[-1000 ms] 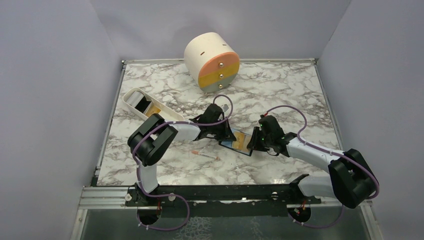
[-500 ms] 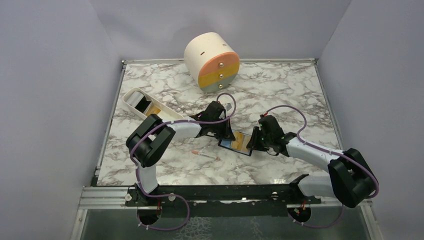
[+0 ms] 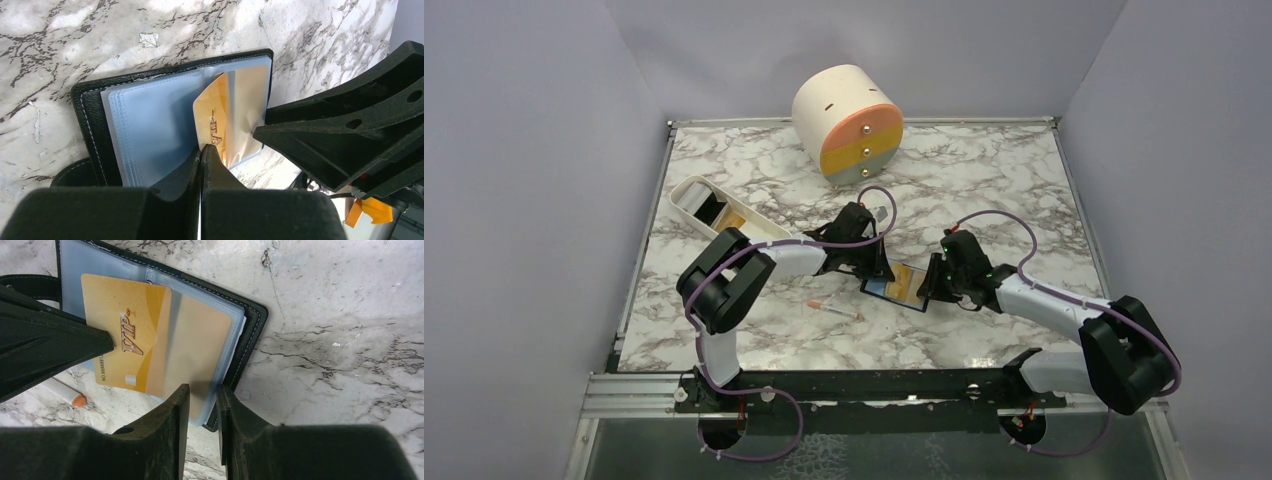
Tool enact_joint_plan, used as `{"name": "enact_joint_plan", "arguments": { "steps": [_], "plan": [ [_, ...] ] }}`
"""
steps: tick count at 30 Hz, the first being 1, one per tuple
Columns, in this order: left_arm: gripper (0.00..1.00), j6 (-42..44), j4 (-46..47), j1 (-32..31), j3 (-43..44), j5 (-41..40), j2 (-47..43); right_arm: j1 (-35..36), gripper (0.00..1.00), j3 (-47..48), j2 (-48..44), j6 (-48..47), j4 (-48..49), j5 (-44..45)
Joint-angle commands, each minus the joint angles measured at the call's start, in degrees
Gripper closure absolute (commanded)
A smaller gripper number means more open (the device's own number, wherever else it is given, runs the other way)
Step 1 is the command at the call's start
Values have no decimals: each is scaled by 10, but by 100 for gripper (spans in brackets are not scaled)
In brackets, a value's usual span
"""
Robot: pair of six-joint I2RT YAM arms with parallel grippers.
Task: Put the credit cards into the card holder
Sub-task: Insert the credit card into the card holder.
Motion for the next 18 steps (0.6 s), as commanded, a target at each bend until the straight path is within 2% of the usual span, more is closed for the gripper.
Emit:
{"name": "enact_joint_plan", "arguments": {
  "steps": [1, 6, 16, 18],
  "plan": [
    [100, 27, -55, -10, -14, 11, 16, 0, 73, 2, 18, -10, 21, 19],
    [100, 34, -58, -11, 2, 34, 34, 0, 73, -1, 19, -11, 29, 14],
    [100, 29, -64, -12, 20, 23, 48, 0, 71, 1, 16, -20, 39, 6],
    [96, 17, -51, -13, 17, 20, 41, 0, 71, 1, 16, -19, 41, 4]
  ]
}}
